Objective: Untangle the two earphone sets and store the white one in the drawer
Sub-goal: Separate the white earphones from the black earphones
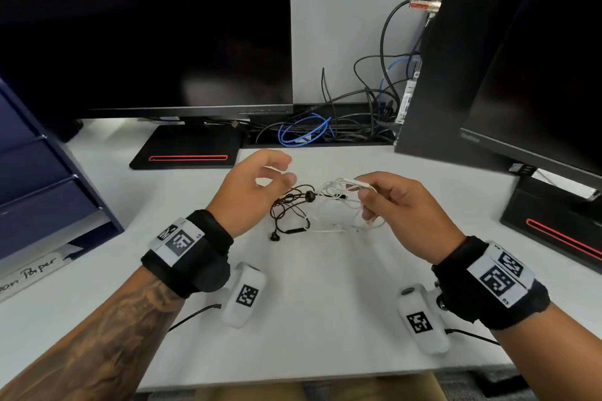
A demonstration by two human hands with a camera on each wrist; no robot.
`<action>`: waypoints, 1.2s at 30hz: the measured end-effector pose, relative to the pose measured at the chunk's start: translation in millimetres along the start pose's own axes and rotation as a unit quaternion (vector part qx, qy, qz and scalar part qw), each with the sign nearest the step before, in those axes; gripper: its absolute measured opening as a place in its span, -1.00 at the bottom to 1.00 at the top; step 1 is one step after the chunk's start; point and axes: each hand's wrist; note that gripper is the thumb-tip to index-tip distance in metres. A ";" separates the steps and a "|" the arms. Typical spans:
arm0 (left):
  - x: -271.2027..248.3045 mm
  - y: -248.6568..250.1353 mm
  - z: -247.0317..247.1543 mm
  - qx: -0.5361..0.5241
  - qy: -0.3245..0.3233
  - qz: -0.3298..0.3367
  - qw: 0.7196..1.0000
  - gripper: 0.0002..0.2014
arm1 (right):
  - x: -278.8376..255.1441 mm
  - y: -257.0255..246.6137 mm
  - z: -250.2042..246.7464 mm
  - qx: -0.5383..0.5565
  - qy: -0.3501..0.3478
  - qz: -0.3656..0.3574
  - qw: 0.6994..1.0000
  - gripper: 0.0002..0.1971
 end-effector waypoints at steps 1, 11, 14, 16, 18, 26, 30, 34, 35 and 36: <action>-2.3 4.8 3.6 -0.020 -0.015 0.008 1.000 -0.82 | -0.1 -0.4 1.2 0.016 -0.006 -0.004 1.000 -0.81; -16.6 4.1 23.7 -0.028 -0.114 0.025 0.993 -0.94 | -4.1 -8.0 11.7 0.075 -0.024 -0.008 0.997 -0.73; -13.8 -0.3 18.6 -0.042 -0.069 -0.007 0.997 -0.87 | -4.5 -2.3 15.5 0.063 0.004 0.024 0.998 -0.60; -10.2 -5.7 14.4 -0.045 -0.028 -0.032 0.998 -0.85 | -4.3 1.5 16.7 0.069 0.005 0.047 0.997 -0.64; -7.5 -11.1 10.5 -0.079 0.002 -0.067 0.995 -0.86 | -4.0 4.2 16.8 0.092 -0.009 0.066 0.993 -0.77; -2.4 -20.2 1.1 -0.141 0.051 -0.120 0.981 -0.85 | -8.7 14.4 21.5 0.071 -0.054 0.089 0.992 -0.95; -4.3 -19.7 3.3 -0.130 0.013 -0.100 0.986 -0.79 | -10.7 16.0 21.3 0.072 -0.068 0.082 0.992 -0.94; -6.2 -18.3 6.7 -0.118 -0.016 -0.086 0.989 -0.75 | -7.8 19.4 21.0 0.091 -0.031 0.086 0.992 -0.83; -6.5 -17.9 7.0 -0.117 -0.015 -0.086 0.989 -0.75 | -6.7 19.9 20.6 0.103 -0.016 0.088 0.991 -0.82; -6.6 -17.9 7.0 -0.115 -0.012 -0.086 0.990 -0.76 | -5.8 20.1 20.2 0.116 -0.001 0.091 0.989 -0.81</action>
Point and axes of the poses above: each hand's wrist, its own x-axis towards the middle knuckle, its own z-axis out of the palm, y = z × x, and after that the axes turned 11 degrees about -x, right-handed
